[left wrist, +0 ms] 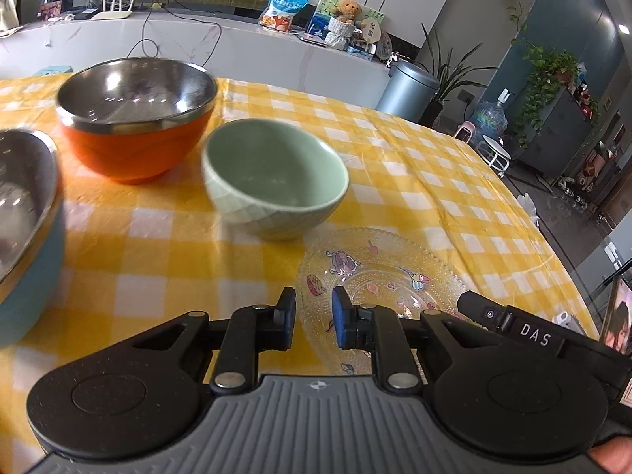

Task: Organize plates and bowls
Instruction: 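Carry the glass plate over the Fruity plate with the left gripper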

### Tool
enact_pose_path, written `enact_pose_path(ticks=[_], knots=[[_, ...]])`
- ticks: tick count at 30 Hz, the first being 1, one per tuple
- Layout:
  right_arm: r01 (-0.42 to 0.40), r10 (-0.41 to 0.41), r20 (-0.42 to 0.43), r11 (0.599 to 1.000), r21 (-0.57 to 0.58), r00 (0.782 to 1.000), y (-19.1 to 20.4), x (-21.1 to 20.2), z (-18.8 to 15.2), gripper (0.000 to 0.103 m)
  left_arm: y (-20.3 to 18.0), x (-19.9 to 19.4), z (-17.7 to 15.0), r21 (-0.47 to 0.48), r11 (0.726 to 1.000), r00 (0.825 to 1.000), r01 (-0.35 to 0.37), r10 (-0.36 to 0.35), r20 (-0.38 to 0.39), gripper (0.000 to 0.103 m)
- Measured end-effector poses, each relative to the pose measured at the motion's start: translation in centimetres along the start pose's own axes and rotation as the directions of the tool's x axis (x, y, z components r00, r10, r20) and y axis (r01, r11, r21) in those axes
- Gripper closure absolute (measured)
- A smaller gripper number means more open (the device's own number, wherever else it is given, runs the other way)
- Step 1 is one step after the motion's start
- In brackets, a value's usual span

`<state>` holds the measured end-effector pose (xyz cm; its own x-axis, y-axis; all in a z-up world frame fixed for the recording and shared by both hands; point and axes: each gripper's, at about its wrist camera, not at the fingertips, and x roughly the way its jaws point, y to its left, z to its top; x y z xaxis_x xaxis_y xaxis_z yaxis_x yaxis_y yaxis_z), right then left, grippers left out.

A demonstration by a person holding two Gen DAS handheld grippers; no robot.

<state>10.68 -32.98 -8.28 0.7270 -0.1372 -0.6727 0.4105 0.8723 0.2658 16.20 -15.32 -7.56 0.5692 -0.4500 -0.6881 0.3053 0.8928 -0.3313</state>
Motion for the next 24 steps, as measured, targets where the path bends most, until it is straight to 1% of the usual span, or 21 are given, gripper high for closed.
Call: enact_pose_path(ticks=[5, 8, 13, 17, 20, 24], knots=[[-0.019, 0.018, -0.024, 1.0, -0.012, 1.0, 1.3, -2.2, -1.8, 0.096, 1.1, -2.6, -1.4, -0.027, 0.999, 1.0, -0.021, 0.021, 0.0, 0.082], [-0.046, 0.046, -0.05, 0.999, 0.013, 0.998, 1.7, -3.4, -3.1, 0.096, 1.9, -4.3, -2.2, -0.042, 0.999, 0.999, -0.035, 0.035, 0.004, 0.082], [-0.094, 0.098, -0.095, 0.995, 0.039, 0.991, 2.9, -5.1, -5.6, 0.096, 3.4, -6.6, -3.8, -0.056, 0.996, 0.998, -0.066, 0.066, -0.002, 0.082], [-0.128, 0.13, -0.13, 0.992, 0.019, 0.983, 3.9, -6.4, -7.1, 0.096, 4.8, -8.1, -4.9, -0.091, 0.993, 0.997, -0.07, 0.068, -0.018, 0.082], [-0.156, 0.159, -0.175, 0.987, 0.03, 0.972, 4.0, -6.9, -7.6, 0.096, 6.0, -8.7, -5.3, -0.115, 0.991, 0.996, -0.069, 0.061, -0.069, 0.082], [-0.17, 0.177, -0.234, 0.984, 0.051, 0.956, 4.0, -7.1, -7.4, 0.095, 7.0, -8.9, -5.0, -0.159, 0.986, 0.99, -0.049, 0.027, -0.14, 0.082]])
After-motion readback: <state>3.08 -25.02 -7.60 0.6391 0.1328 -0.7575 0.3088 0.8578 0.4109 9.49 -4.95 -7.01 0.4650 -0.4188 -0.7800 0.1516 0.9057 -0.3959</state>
